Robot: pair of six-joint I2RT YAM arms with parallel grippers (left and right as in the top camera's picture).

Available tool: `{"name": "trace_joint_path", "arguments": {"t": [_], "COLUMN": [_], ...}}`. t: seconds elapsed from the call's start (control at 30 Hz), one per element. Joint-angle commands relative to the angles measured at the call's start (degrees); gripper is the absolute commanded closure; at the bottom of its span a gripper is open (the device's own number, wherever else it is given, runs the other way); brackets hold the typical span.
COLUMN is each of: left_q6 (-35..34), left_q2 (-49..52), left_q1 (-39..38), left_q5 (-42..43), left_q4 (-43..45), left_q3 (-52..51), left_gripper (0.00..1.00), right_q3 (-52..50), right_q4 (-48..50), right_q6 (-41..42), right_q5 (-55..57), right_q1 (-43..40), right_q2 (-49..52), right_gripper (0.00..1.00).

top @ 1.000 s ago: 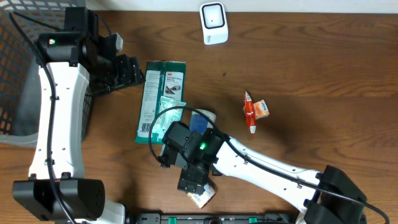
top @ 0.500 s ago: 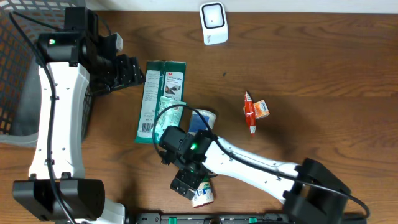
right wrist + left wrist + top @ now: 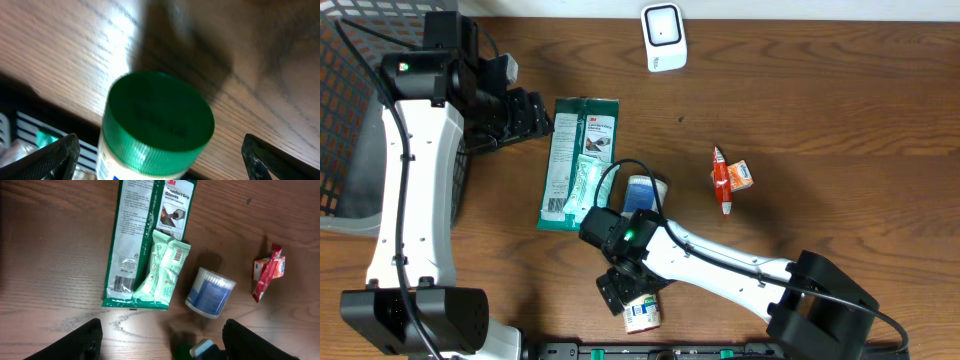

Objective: Scan the item barcode
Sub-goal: 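Lower the right gripper onto the green-lidded jar and grasp it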

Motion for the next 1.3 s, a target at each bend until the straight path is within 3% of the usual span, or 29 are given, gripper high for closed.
{"name": "trace_joint_path", "arguments": {"t": [0.0, 0.47, 0.63, 0.8, 1.1, 1.27], "left_q6": [-0.26, -0.26, -0.26, -0.26, -0.28, -0.28], "left_q2": [0.48, 0.48, 0.48, 0.48, 0.48, 0.48], "left_q1": [-0.09, -0.09, -0.09, -0.09, -0.09, -0.09], "left_q5": [0.44, 0.44, -0.98, -1.07, -1.05, -1.05], "left_q4": [-0.33, -1.53, -1.6, -1.6, -1.55, -1.55], "left_q3": [-0.39, -0.39, -0.39, -0.39, -0.39, -0.39], "left_gripper": [0.23, 0.22, 0.22, 0.22, 0.23, 0.22], "right_q3": [-0.31, -3.06, -3.39, -6.08, -3.19, 0.31], "right_q4": [0.68, 3.39, 3.63, 6.34, 3.43, 0.72], "right_q6": [7.06, 12.11, 12.07, 12.11, 8.68, 5.4], "right_q5": [0.81, 2.27, 2.36, 1.4, 1.68, 2.97], "right_q1": [0.66, 0.96, 0.98, 0.96, -2.19, -4.76], "right_q2": [0.31, 0.31, 0.31, 0.31, -0.11, -1.75], "right_gripper": [0.01, 0.01, 0.11, 0.11, 0.45, 0.5]}}
